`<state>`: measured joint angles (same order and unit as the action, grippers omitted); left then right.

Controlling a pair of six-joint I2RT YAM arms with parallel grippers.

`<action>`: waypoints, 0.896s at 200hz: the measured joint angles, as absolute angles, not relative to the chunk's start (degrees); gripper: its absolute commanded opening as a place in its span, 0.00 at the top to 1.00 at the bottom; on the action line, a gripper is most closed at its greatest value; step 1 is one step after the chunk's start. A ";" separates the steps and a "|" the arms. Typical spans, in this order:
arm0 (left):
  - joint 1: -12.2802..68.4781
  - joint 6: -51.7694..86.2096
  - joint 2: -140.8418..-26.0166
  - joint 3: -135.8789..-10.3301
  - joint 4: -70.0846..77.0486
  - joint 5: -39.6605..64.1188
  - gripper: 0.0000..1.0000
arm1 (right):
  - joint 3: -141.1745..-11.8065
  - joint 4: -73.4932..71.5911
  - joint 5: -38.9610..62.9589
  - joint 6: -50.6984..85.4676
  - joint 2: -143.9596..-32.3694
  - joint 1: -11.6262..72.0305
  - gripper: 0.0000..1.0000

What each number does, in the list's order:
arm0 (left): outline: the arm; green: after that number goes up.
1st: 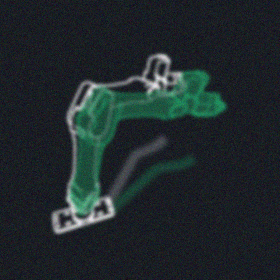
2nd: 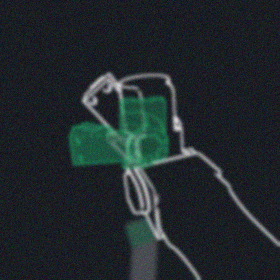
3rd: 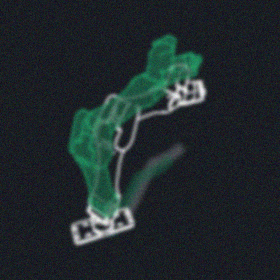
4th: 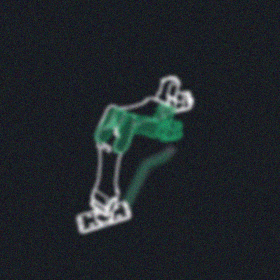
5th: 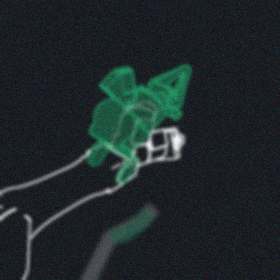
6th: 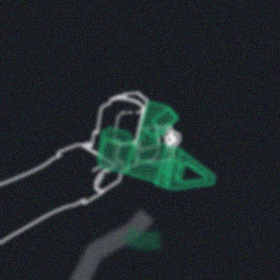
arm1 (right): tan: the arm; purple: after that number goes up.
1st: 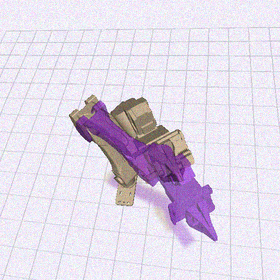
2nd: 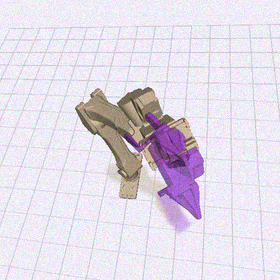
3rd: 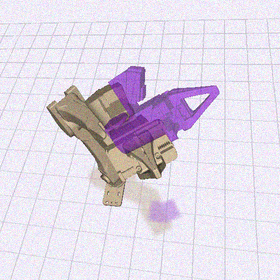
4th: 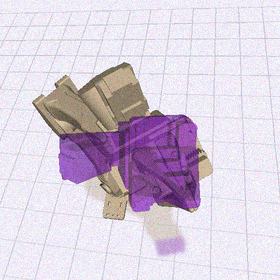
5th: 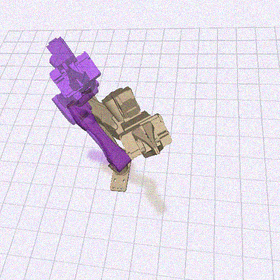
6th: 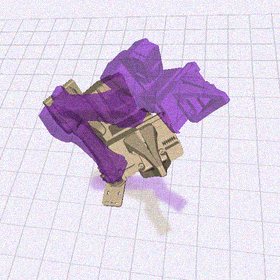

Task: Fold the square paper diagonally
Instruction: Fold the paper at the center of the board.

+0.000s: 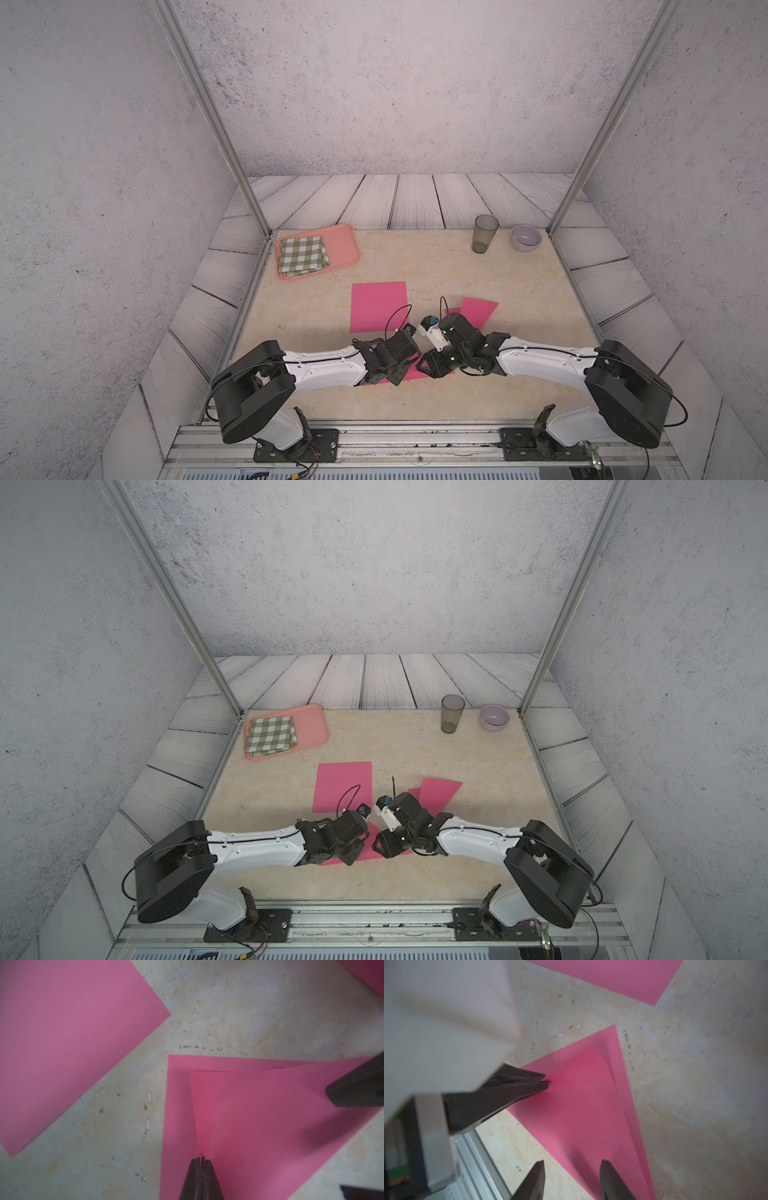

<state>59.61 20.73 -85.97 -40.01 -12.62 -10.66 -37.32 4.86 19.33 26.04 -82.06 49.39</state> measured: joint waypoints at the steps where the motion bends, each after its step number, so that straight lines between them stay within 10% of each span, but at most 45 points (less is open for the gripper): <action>1: 59.61 20.73 -86.00 -40.01 -12.62 -10.66 1.00 | -37.28 4.80 19.33 26.13 -82.06 49.45 0.54; 179: 57.41 17.67 -83.22 -42.41 -13.50 -9.69 1.00 | -36.64 10.41 9.02 27.38 -72.88 47.70 0.38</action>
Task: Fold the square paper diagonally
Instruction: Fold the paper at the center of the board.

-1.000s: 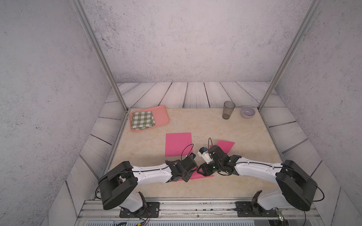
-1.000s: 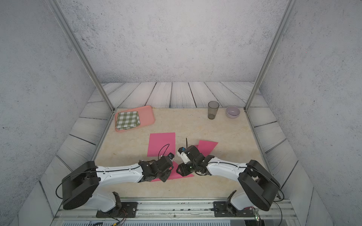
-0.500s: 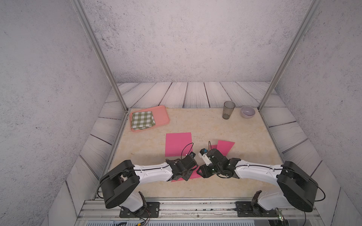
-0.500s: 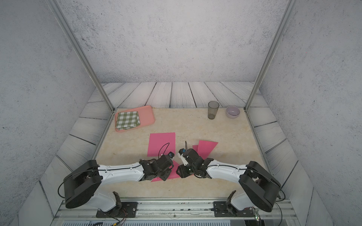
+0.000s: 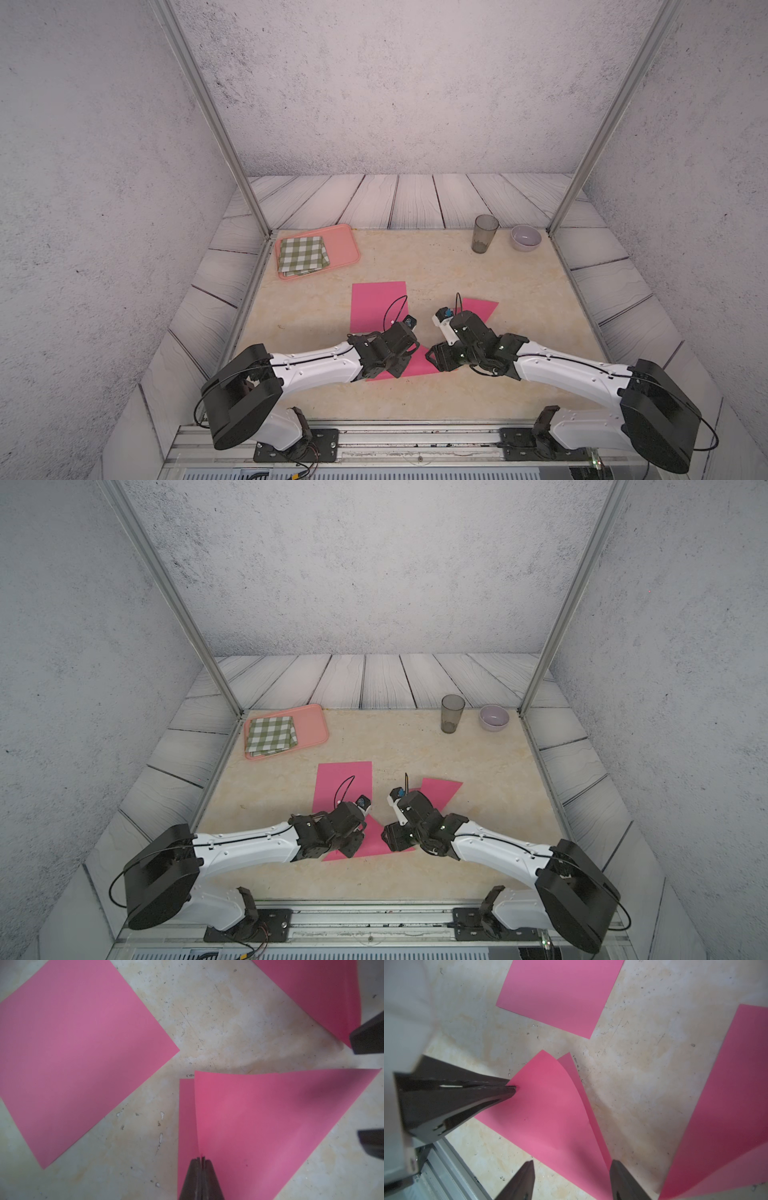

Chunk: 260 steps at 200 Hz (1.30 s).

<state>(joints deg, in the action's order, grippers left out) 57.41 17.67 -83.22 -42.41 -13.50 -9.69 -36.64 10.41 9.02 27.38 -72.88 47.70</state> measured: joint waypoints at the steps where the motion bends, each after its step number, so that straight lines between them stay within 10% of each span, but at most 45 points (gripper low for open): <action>1: 57.39 17.65 -83.26 -42.44 -13.47 -9.69 1.00 | -36.64 10.41 9.04 27.35 -72.88 47.70 0.38; 260: 54.96 16.84 -89.30 -42.41 -7.60 -5.63 1.00 | -35.05 -0.67 12.47 34.52 -86.89 48.95 0.74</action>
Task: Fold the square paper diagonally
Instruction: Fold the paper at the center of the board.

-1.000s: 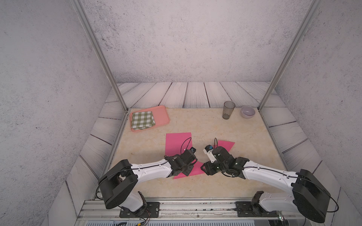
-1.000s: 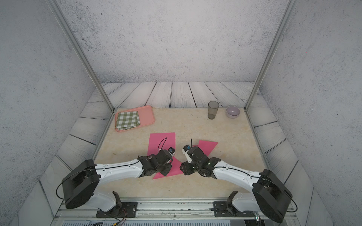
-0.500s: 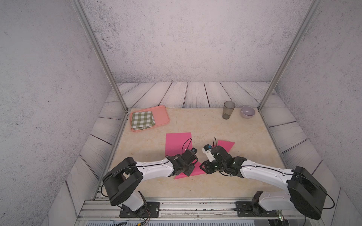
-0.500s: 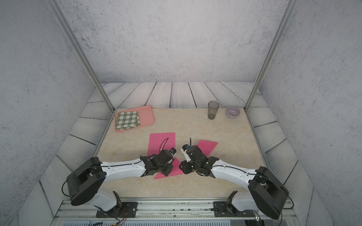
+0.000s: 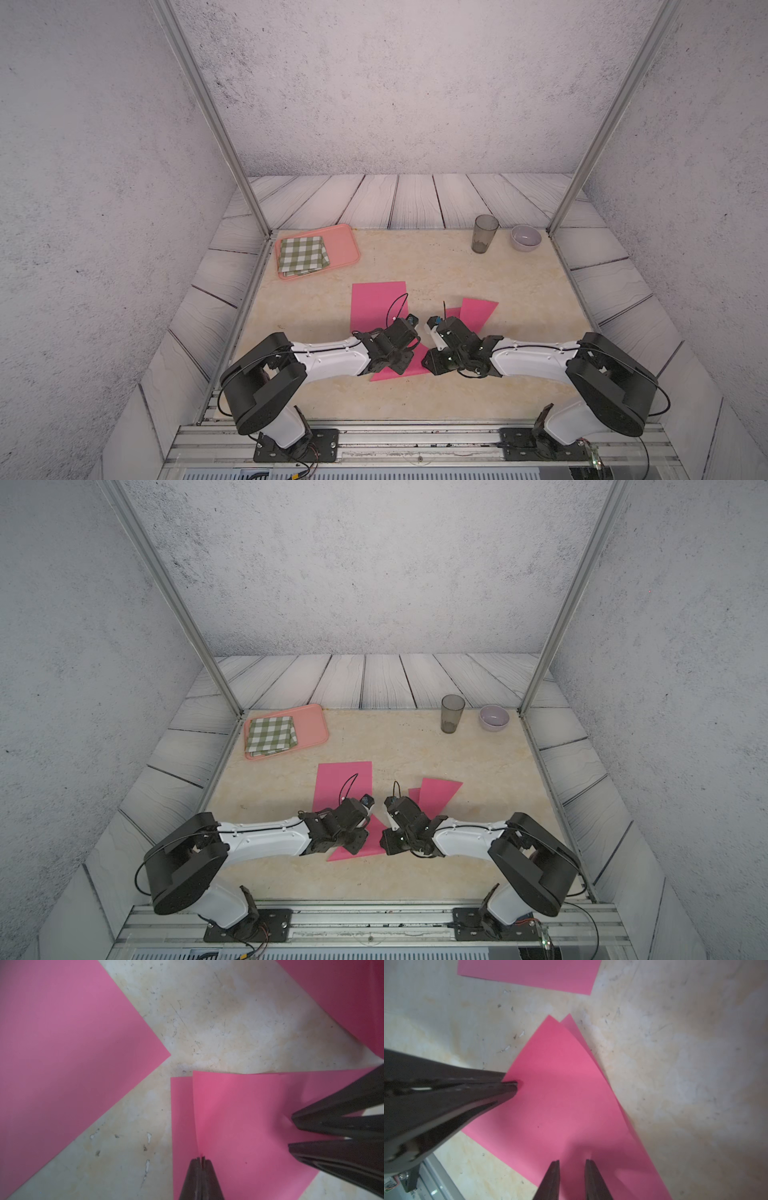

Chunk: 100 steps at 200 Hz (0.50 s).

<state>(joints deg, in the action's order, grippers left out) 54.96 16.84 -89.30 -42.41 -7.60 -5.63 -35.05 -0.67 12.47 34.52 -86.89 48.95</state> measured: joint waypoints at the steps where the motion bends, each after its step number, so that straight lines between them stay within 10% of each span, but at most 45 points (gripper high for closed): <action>1: 54.96 16.86 -89.30 -42.41 -7.57 -5.63 1.00 | -35.03 -0.78 12.45 34.54 -86.89 48.95 0.74; 44: 54.85 17.47 -90.02 -42.17 -7.44 -5.80 1.00 | -35.00 -3.16 11.86 34.54 -87.94 48.95 0.75; 85: 54.72 18.11 -90.26 -42.28 -8.40 -6.37 0.46 | -34.98 -5.54 11.81 34.68 -89.01 48.95 0.76; 100: 54.65 18.26 -88.95 -42.46 -10.28 -7.01 0.41 | -34.87 -6.37 11.77 35.00 -89.25 48.95 0.77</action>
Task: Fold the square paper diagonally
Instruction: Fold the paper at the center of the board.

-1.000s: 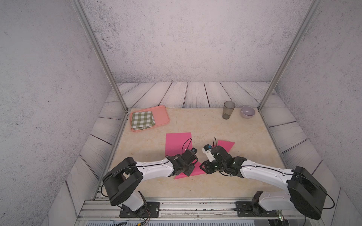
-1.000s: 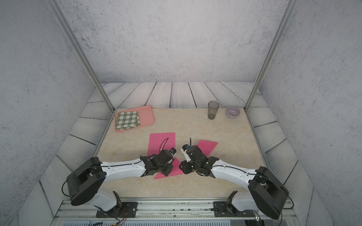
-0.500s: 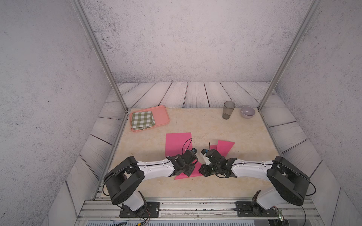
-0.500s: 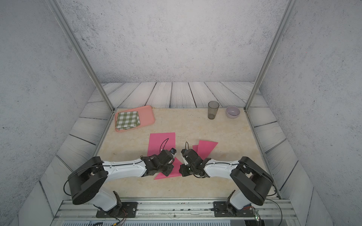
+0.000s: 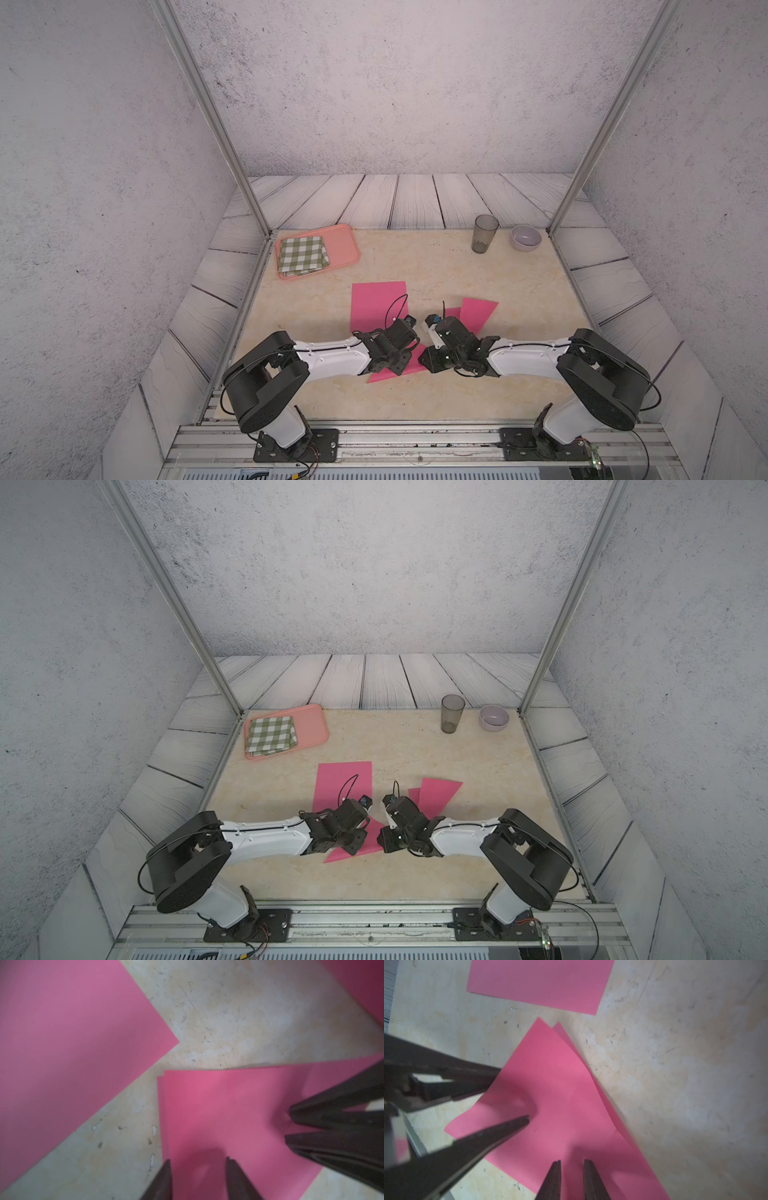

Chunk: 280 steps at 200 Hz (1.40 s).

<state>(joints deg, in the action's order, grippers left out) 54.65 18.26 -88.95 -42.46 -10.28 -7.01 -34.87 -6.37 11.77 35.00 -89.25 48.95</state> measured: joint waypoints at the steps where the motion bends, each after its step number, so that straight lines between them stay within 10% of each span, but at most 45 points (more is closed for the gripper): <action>1: 54.61 18.35 -88.71 -42.50 -10.48 -7.03 0.41 | -34.85 -6.37 11.77 35.00 -89.25 48.95 0.77; 62: 53.36 18.13 -73.03 -47.94 -20.27 -7.79 0.36 | -34.44 -8.23 11.25 35.70 -89.69 48.95 0.79; 159: 53.23 28.45 -71.96 -35.00 -12.93 3.44 1.00 | -33.12 -14.39 10.76 36.91 -91.22 48.95 0.80; 280: 53.52 32.42 -84.49 -34.79 1.61 5.61 1.00 | -32.73 -17.12 10.37 36.84 -92.16 48.95 0.81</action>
<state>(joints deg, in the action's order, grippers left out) 53.52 32.42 -84.49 -34.79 1.61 5.61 -32.73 -17.12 10.37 36.84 -92.16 48.95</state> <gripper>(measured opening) 0.040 0.192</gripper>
